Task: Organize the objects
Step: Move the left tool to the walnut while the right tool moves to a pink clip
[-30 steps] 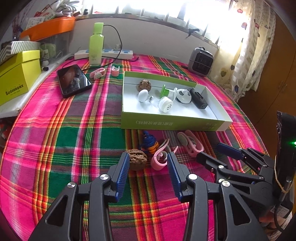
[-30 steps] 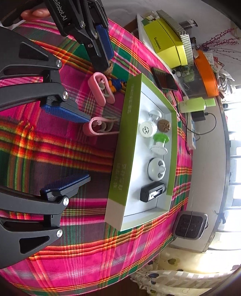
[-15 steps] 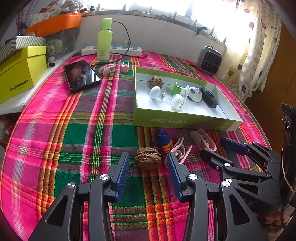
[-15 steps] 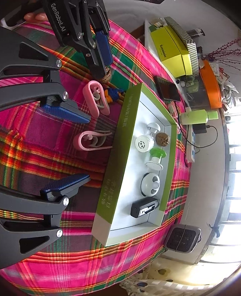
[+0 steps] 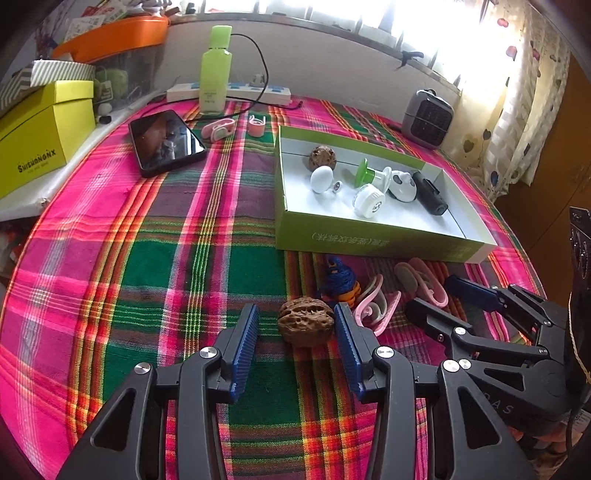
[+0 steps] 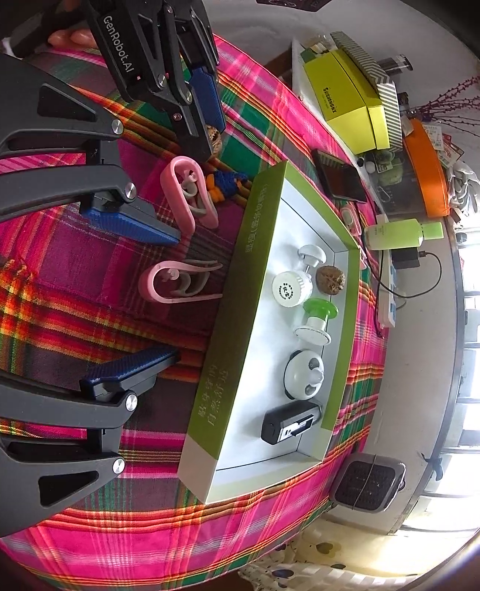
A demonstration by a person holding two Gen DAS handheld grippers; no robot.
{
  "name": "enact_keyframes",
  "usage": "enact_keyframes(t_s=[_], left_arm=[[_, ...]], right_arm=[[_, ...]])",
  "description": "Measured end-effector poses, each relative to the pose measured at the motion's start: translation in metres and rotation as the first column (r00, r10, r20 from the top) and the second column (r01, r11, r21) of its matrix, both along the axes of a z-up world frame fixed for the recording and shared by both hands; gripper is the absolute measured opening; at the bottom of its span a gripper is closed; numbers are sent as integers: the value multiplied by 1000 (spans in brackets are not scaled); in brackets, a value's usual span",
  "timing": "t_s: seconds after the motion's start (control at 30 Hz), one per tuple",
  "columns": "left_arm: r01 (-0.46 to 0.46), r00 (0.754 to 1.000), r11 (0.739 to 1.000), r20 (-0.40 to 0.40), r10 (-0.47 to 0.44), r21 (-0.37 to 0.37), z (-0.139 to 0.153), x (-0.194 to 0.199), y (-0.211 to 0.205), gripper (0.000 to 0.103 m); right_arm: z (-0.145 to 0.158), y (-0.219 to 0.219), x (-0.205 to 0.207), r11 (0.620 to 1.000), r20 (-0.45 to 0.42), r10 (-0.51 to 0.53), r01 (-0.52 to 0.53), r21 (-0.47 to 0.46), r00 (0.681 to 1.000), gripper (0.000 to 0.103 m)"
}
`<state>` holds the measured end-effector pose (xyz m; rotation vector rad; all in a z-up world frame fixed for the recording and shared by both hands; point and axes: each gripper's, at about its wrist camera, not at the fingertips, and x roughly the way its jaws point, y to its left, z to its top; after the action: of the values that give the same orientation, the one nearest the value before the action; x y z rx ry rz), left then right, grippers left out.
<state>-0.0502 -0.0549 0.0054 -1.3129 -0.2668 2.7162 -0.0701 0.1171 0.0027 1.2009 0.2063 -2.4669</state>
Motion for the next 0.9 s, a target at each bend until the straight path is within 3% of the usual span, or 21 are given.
enact_keyframes(t_s=[0.4,0.53,0.8,0.9], left_arm=[[4,1000,1000,-15,-4,-17,0,-4,2,40],[-8,1000,999,-19,7,-42,-1,-3,1,29],[-7,1000,999,-22,6,-41,-1,-3,-2,29],[-7,1000,999,-22,6,-40,-1,-3,-1,29]], right_arm=[[-1,-1,-1,1000,-2,-5,5,15,1000,57],[-1,-1,-2,1000,-1,-5,5,14,1000,57],[0,1,-3,1000,2,-8,8,-2,1000,56],[0,2,-3,1000,-1,-18,18,4,1000,50]])
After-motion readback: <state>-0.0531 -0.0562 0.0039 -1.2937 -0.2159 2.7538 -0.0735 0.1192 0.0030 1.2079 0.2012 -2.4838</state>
